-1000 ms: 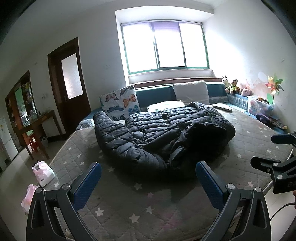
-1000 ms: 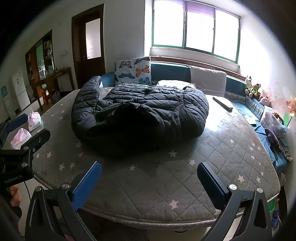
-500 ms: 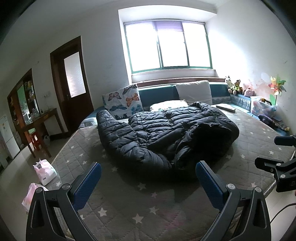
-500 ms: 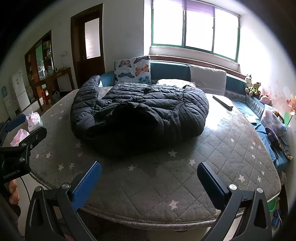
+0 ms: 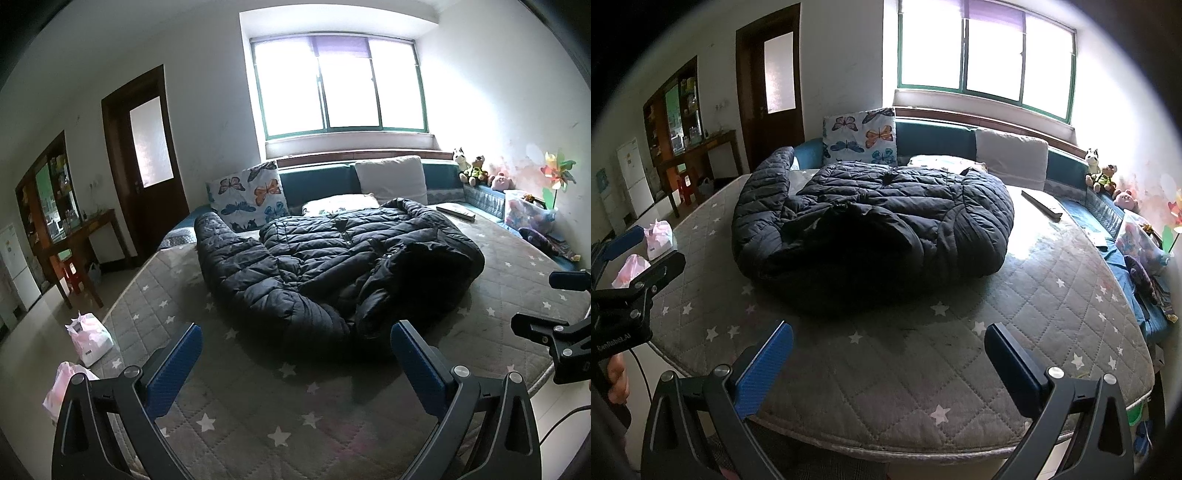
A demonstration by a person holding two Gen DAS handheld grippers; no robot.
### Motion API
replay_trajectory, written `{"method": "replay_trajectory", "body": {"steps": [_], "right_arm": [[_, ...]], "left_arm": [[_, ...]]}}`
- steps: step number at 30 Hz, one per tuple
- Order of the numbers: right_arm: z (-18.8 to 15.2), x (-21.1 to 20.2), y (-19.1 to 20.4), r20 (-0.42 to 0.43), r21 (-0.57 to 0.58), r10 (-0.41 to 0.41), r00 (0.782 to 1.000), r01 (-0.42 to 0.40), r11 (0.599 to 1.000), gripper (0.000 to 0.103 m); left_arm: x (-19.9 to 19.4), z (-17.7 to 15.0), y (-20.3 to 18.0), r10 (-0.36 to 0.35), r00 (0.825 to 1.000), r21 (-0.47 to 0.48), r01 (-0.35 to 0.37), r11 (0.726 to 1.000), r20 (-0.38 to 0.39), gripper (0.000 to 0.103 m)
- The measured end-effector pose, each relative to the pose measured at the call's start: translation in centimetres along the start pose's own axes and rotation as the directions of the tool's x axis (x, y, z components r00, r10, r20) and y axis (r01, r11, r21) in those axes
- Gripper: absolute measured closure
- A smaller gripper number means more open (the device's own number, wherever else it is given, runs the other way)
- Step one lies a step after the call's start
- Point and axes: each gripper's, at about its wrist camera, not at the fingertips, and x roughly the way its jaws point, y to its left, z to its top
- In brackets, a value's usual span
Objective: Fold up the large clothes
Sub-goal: 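Move both tools toward the crumpled black puffer jacket on the mattress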
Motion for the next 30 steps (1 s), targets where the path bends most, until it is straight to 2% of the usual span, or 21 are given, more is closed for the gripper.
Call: {"method": "replay_trajectory", "body": {"steps": [17,30], "right_arm": [[0.8,1.2,-0.1,-0.022,-0.010,0.016,1.000,-0.016,1.000,0.000],[1.4,2.3,0.0,-0.043,-0.025,0.030,0.999,-0.031,0.999,0.000]], "left_arm": [[2.2,0.3,0.5,-0.005,0.999,-0.013,0.004,1.000,-0.048,0.000],[4.4,1.0,1.3,0.031,0.997,-0.009,-0.032,0.999,-0.068,0.000]]}}
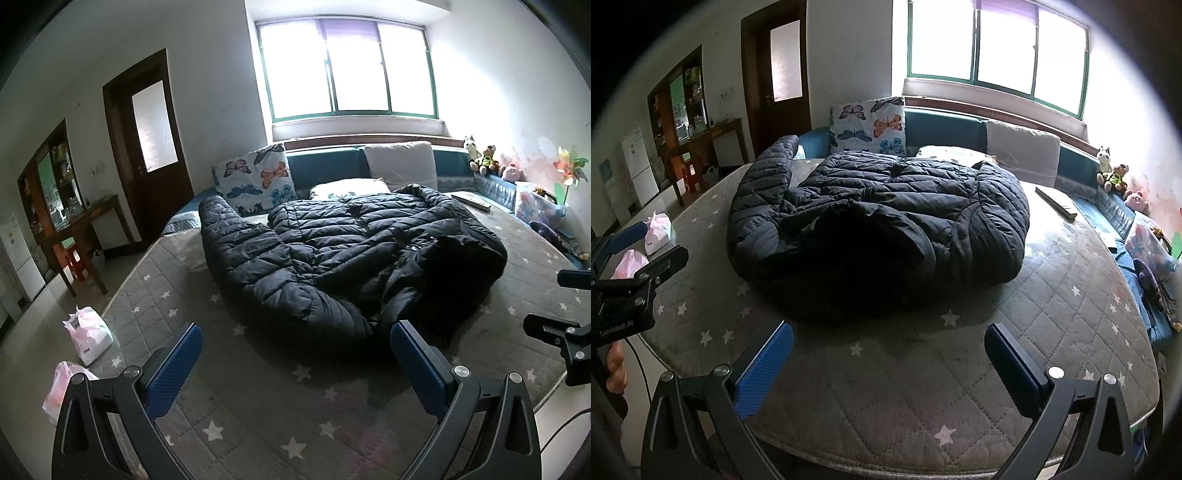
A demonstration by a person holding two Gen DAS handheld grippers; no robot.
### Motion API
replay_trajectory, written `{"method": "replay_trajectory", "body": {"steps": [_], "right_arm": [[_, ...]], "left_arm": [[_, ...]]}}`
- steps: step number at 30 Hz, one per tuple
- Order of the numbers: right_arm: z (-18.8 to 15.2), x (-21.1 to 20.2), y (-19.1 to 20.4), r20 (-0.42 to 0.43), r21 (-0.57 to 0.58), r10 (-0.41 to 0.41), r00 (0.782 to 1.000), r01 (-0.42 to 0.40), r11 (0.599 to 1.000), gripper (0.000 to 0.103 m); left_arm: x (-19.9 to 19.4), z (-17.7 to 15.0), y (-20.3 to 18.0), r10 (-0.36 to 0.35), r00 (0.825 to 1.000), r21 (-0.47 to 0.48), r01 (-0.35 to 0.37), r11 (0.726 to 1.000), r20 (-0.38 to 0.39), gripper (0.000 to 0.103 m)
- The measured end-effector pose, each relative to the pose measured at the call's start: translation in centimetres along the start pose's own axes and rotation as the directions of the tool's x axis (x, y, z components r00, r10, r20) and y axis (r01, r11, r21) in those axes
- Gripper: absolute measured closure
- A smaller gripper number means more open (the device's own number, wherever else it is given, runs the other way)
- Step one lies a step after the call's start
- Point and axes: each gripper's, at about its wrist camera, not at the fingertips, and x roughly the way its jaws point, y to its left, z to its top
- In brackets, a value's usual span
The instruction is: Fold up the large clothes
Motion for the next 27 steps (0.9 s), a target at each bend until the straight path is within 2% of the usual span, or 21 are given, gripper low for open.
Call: {"method": "replay_trajectory", "body": {"steps": [27], "right_arm": [[3.2,3.1,-0.2,-0.042,-0.012,0.033,0.999,-0.033,0.999,0.000]], "left_arm": [[5.3,2.2,2.0,0.027,0.997,-0.004,-0.027,1.000,-0.066,0.000]]}}
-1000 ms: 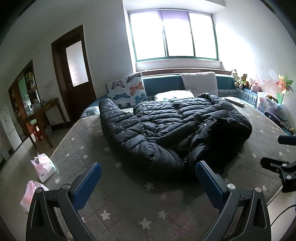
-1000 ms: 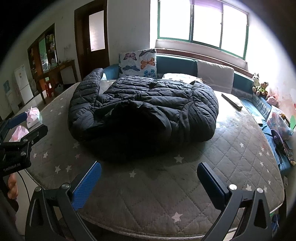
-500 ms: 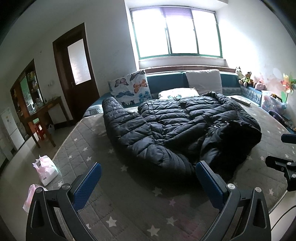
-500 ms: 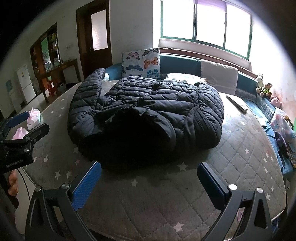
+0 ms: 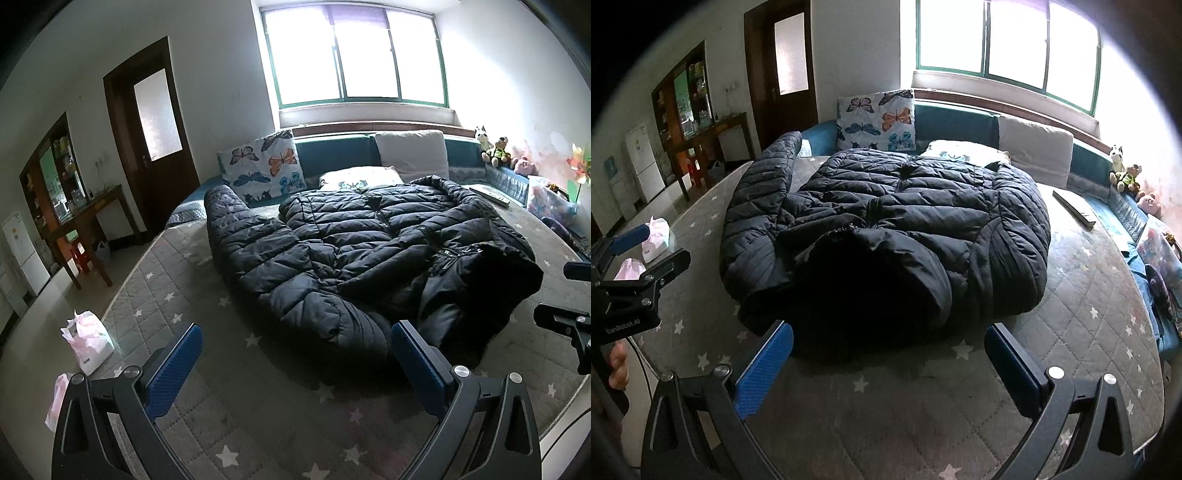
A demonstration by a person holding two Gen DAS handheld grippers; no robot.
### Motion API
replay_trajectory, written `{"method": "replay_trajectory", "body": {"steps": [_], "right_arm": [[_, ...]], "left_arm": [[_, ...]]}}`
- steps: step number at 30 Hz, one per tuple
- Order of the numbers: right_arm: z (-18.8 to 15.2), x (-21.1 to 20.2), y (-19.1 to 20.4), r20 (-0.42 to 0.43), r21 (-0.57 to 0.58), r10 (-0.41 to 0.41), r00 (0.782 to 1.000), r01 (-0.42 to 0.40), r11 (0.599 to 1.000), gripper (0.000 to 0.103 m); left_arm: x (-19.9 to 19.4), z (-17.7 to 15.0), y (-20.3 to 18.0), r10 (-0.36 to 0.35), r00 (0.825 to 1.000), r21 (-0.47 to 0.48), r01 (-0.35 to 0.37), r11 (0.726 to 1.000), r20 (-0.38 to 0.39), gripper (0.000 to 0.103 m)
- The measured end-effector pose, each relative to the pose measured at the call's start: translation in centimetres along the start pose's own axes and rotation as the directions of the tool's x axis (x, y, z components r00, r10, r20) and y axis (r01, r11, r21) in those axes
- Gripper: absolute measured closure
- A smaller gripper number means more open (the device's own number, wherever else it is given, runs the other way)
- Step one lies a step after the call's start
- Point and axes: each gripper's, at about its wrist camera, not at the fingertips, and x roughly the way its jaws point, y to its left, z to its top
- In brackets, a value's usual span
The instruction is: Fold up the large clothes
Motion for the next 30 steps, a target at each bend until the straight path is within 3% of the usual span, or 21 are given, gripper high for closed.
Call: {"method": "replay_trajectory", "body": {"steps": [7,14,23,25,28,30], "right_arm": [[1.1,1.1,-0.7,-0.015,0.014,0.010,1.000,-0.010,1.000,0.000],[2.8,1.8,-1.4,-0.017,-0.021,0.009,1.000,-0.009,1.000,0.000],[4.7,2.6,-2.2,-0.038,-0.059,0.117,0.992,-0.119,0.991,0.000],[5.0,3.3,-1.9,-0.059,-0.084,0.137,0.989,-0.142,0.986,0.006],[4.4,4.3,-1.7,-0.092,-0.115,0.100,0.991,-0.111,0.987,0.015],[3.6,5.0,-1.8,-0.118,-0.127,0.073,0.990,-0.088,0.988,0.031]], "left_arm": [[1.5,1.2,0.7,-0.011,1.000,0.003,0.011,1.000,-0.016,0.000],[4.2,3.6,3.8,-0.038,0.998,-0.011,0.037,0.999,-0.051,0.000],[9.3,6.2,8.0,-0.095,0.987,-0.095,0.083,0.992,-0.129,0.000],[10.5,6.2,8.2,-0.100,0.983,-0.111,0.083,0.990,-0.157,0.000],[11.9,5.5,8.2,-0.135,0.972,-0.139,0.109,0.984,-0.191,0.000],[12.8,4.8,7.8,-0.151,0.964,-0.154,0.119,0.981,-0.217,0.000]]}}
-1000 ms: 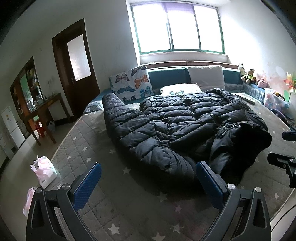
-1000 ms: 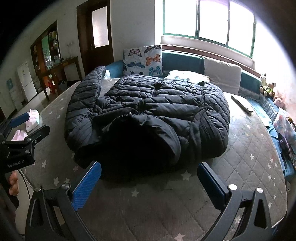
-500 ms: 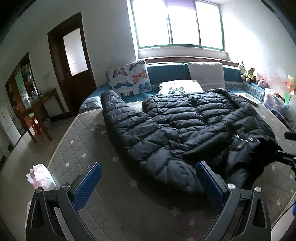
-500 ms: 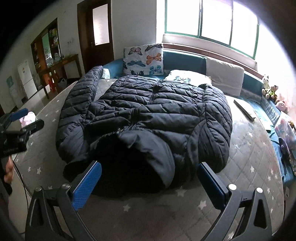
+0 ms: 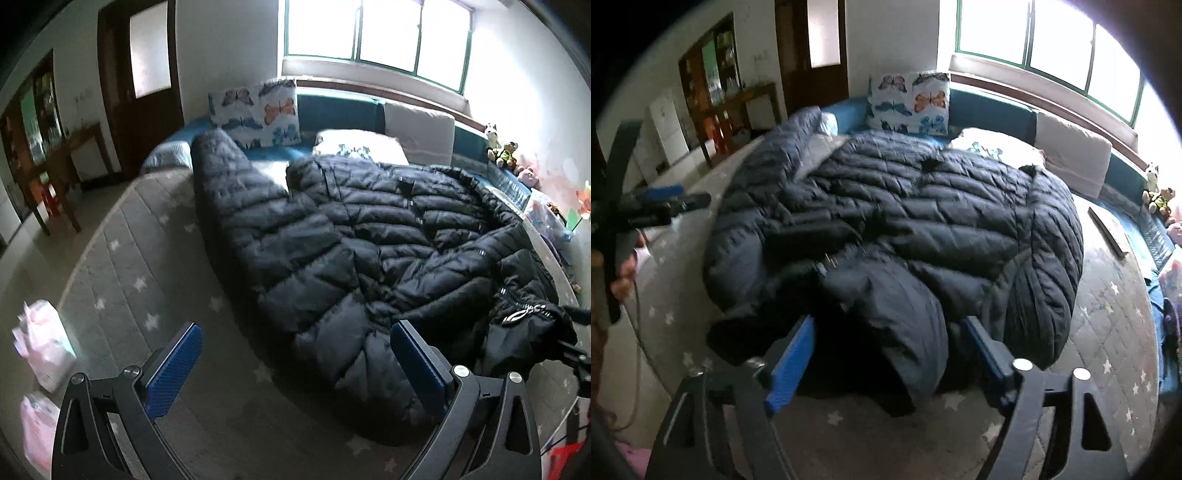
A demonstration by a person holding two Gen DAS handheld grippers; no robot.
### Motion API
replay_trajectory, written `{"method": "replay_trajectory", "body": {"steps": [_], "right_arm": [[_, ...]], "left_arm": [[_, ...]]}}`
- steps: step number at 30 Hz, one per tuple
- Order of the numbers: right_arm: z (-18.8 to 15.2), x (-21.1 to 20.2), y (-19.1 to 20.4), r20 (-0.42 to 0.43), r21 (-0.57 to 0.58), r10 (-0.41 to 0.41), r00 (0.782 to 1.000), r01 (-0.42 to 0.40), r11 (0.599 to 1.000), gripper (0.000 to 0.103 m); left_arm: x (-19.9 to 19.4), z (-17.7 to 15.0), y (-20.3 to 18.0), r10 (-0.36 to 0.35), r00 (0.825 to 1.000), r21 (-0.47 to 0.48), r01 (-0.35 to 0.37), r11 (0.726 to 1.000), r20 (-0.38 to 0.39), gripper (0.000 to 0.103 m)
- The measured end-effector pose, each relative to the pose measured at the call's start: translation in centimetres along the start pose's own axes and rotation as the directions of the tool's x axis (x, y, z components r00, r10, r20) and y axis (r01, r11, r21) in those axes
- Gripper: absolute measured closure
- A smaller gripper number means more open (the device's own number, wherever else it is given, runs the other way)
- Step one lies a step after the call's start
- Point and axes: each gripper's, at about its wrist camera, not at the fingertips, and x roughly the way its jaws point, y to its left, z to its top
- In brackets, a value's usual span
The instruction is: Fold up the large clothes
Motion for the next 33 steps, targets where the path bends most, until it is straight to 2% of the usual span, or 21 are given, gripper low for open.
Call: {"method": "replay_trajectory", "body": {"steps": [1,2,4,5,8,9,10,11,12,13,15,17,20,21,22,24,26,28,31,33], "right_arm": [[-0.4,0.5,-0.1,-0.017,-0.003,-0.016,1.000,0.016,1.000,0.037],[-0.9,0.9,-0.3,-0.031,0.001,-0.028,0.999,0.028,1.000,0.048],[-1.6,1.1,-0.7,-0.045,0.023,-0.015,0.999,0.016,1.000,0.059],[-1.9,1.2,-1.1,-0.048,0.042,-0.019,0.999,0.021,0.999,0.069],[-2.1,0.7,-1.8,-0.044,0.070,-0.033,0.998,0.036,0.997,0.083],[-2.0,0.2,-1.9,-0.037,0.077,-0.032,0.999,0.035,0.996,0.085],[-1.8,-0.1,-1.9,-0.030,0.077,-0.036,0.999,0.038,0.996,0.086],[-1.6,-0.8,-1.7,-0.012,0.075,-0.040,0.999,0.041,0.996,0.087],[-1.4,-1.4,-1.5,0.006,0.070,-0.043,0.999,0.042,0.997,0.088],[-1.3,-1.7,-1.4,0.020,0.065,-0.048,0.999,0.047,0.997,0.089],[-0.8,-3.3,-0.9,0.057,0.059,-0.042,0.998,0.039,0.997,0.092],[-0.7,-4.9,-0.3,0.090,0.041,-0.055,0.994,0.051,0.998,0.093],[-1.3,-7.5,0.7,0.124,0.007,-0.063,0.990,0.063,0.998,0.094],[-1.6,-7.8,0.8,0.116,0.003,-0.058,0.992,0.058,0.998,0.094],[-2.3,-8.1,0.8,0.101,0.018,-0.038,0.994,0.037,0.999,0.094],[-3.8,-7.3,1.2,0.046,0.011,-0.020,0.999,0.019,1.000,0.094],[-5.9,-5.2,1.6,-0.036,-0.005,-0.025,0.999,0.024,1.000,0.094],[-7.2,-3.6,1.4,-0.114,-0.006,-0.015,0.993,0.014,1.000,0.094],[-6.8,-4.1,0.8,-0.132,-0.010,-0.034,0.991,0.033,0.999,0.094],[-4.8,-5.5,0.2,-0.091,-0.006,-0.039,0.995,0.039,0.999,0.092]], "left_arm": [[0.5,-0.3,-0.1,-0.009,1.000,-0.006,0.009,1.000,-0.013,0.000],[1.0,-0.6,-0.2,-0.018,0.999,-0.020,0.017,1.000,-0.030,0.000],[1.7,-1.2,-0.6,-0.060,0.997,-0.045,0.058,0.997,-0.052,0.000],[2.1,-1.4,-1.0,-0.087,0.994,-0.052,0.084,0.995,-0.064,0.000],[3.2,-1.8,-2.5,-0.117,0.988,-0.053,0.112,0.992,-0.102,0.001],[3.6,-1.9,-3.1,-0.140,0.984,-0.050,0.135,0.990,-0.114,0.012],[3.8,-2.0,-3.6,-0.150,0.981,-0.046,0.145,0.988,-0.126,0.018],[4.2,-2.0,-4.1,-0.130,0.982,-0.033,0.126,0.991,-0.138,0.026],[4.4,-2.0,-4.7,-0.096,0.986,-0.005,0.096,0.995,-0.134,0.040],[4.4,-2.2,-5.2,-0.065,0.991,0.033,0.070,0.997,-0.121,0.047],[3.6,-2.4,-5.6,-0.050,0.994,0.066,0.056,0.996,-0.101,0.066],[1.9,-2.2,-4.9,-0.074,0.995,0.055,0.078,0.995,-0.073,0.077],[-1.1,-2.3,-3.2,-0.134,0.991,0.040,0.135,0.990,-0.025,0.084],[-1.6,-2.6,-2.9,-0.134,0.991,0.044,0.135,0.990,-0.020,0.095],[-1.9,-3.1,-2.7,-0.116,0.993,0.061,0.117,0.991,-0.020,0.100],[-1.6,-4.1,-2.3,-0.080,0.996,0.088,0.083,0.993,-0.030,0.100],[-0.2,-5.2,-1.8,-0.057,0.994,0.088,0.066,0.994,-0.095,0.100],[0.6,-6.2,-1.5,-0.073,0.988,0.073,0.084,0.994,-0.137,0.100],[-0.3,-6.0,-1.9,-0.057,0.992,0.083,0.066,0.994,-0.115,0.099],[-1.5,-5.2,-2.5,-0.064,0.995,0.103,0.072,0.992,-0.077,0.099]]}}
